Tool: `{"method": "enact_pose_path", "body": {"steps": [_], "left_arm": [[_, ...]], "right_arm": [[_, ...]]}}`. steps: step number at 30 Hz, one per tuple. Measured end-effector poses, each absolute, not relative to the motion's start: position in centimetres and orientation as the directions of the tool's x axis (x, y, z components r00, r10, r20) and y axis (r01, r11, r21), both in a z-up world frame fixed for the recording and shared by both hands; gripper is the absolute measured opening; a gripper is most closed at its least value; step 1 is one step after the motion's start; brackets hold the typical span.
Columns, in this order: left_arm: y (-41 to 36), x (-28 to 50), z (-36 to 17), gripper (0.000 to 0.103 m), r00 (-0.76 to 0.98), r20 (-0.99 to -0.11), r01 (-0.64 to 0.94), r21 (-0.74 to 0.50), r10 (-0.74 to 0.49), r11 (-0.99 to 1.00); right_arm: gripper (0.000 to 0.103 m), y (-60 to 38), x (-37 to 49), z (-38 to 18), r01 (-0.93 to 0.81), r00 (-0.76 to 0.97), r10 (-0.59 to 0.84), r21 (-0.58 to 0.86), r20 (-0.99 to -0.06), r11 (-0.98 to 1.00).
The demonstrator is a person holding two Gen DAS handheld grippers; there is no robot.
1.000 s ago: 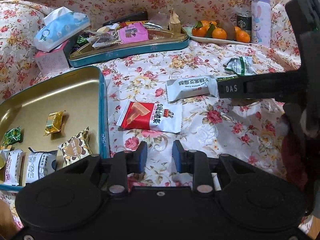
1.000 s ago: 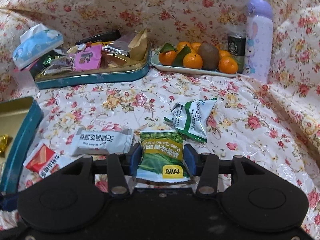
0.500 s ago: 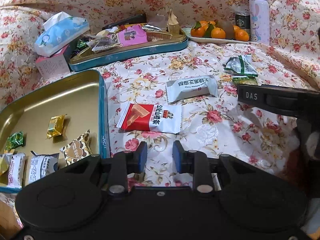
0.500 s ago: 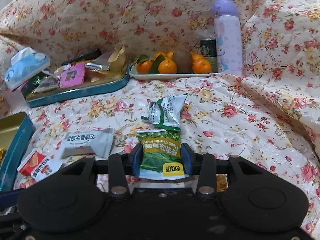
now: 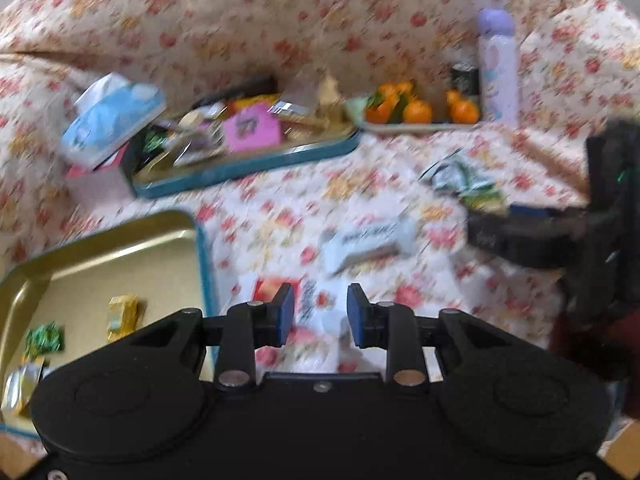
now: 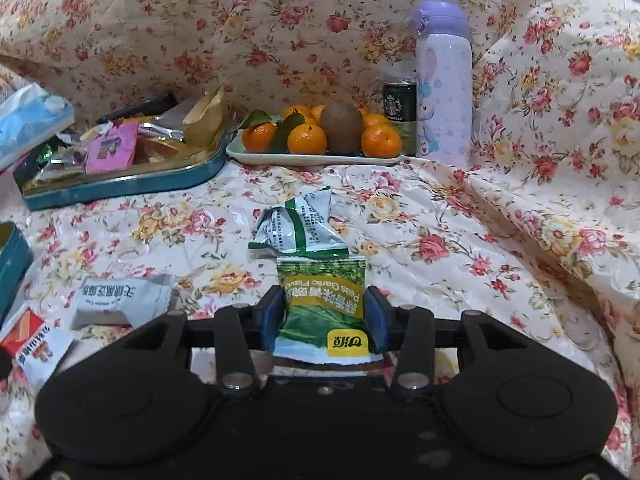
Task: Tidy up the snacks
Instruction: 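Lower the left gripper onto the green-white packet while the right gripper holds its packet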
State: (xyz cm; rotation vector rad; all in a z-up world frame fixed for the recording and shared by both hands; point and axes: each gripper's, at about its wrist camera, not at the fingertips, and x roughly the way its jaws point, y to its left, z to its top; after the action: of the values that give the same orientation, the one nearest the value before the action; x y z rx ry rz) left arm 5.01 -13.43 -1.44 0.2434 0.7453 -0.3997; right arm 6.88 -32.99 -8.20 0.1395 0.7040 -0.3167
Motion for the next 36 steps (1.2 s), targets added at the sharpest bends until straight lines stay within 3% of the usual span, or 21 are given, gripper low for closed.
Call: {"method": "enact_pose_path", "body": {"steps": [10, 20, 36], "left_arm": [[-17.7, 11.2, 1.1, 0.038, 0.556, -0.746, 0.482, -0.070, -0.366, 0.873], [-24.3, 16.6, 1.2, 0.038, 0.438, -0.788, 0.524, -0.168, -0.433, 0.835], [-29.4, 19.4, -1.5, 0.041, 0.343, -0.840, 0.510, -0.210, -0.421, 0.834]], "right_arm": [[0.045, -34.4, 6.4, -8.6, 0.344, 0.762, -0.194, 0.132, -0.617, 0.930], [0.045, -34.1, 6.2, -8.7, 0.349, 0.765, -0.207, 0.123, -0.610, 0.929], [0.044, -33.7, 6.1, -8.6, 0.352, 0.766, -0.215, 0.115, -0.606, 0.929]]}}
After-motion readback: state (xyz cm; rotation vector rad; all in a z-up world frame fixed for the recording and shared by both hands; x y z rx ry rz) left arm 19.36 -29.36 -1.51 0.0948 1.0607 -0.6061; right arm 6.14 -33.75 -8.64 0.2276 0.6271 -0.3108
